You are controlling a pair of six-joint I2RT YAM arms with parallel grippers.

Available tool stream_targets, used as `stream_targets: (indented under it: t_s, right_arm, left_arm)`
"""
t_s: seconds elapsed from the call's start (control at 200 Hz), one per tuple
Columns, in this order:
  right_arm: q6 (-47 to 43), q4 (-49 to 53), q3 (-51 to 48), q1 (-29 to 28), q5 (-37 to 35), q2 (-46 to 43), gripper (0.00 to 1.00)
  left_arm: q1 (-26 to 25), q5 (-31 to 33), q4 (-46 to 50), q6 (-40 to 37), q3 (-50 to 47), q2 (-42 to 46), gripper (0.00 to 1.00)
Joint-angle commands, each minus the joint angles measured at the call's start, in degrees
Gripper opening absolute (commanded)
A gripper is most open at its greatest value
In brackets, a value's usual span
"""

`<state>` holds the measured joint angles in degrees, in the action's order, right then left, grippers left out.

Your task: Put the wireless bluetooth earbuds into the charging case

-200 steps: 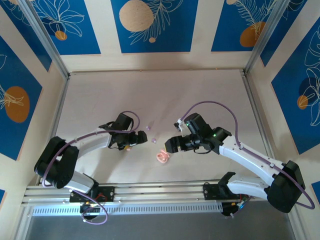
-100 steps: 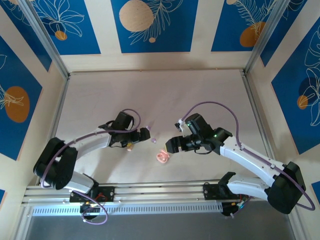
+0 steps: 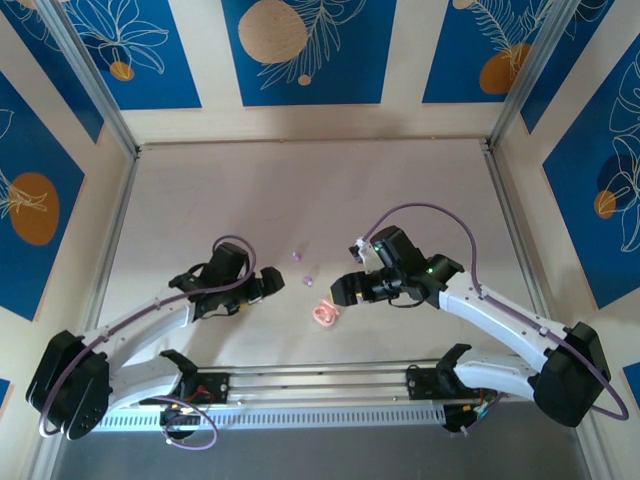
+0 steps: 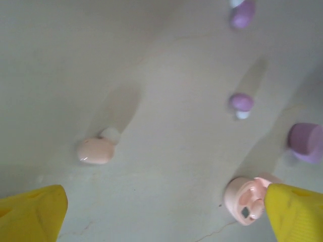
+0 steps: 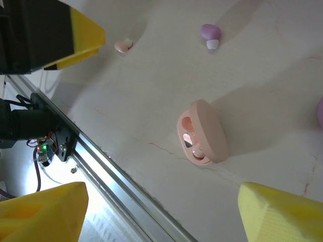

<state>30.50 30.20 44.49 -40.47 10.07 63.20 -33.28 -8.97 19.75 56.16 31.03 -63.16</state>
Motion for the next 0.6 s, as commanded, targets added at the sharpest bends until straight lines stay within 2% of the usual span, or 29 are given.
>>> stream_targets:
  t_s: [0.0,0.3,0.595]
  right_arm:
    - [-0.09,-0.42,0.45,0.12,1.72,0.43,0.79]
    - [-0.4,0.48,1.12,0.07,1.41,0.26,0.78]
    - [-0.53,0.75,0.72,0.08,1.18,-0.09,0.78]
  left_arm:
    - [-0.47,-1.69,-1.35,3.37,-2.16,-0.11,1.0]
    - [-0.47,-4.74,-12.68,5.52,-3.43,-7.22,1.0]
    - [-0.36,-2.09,-12.7,4.88,-2.91,-8.25,1.0]
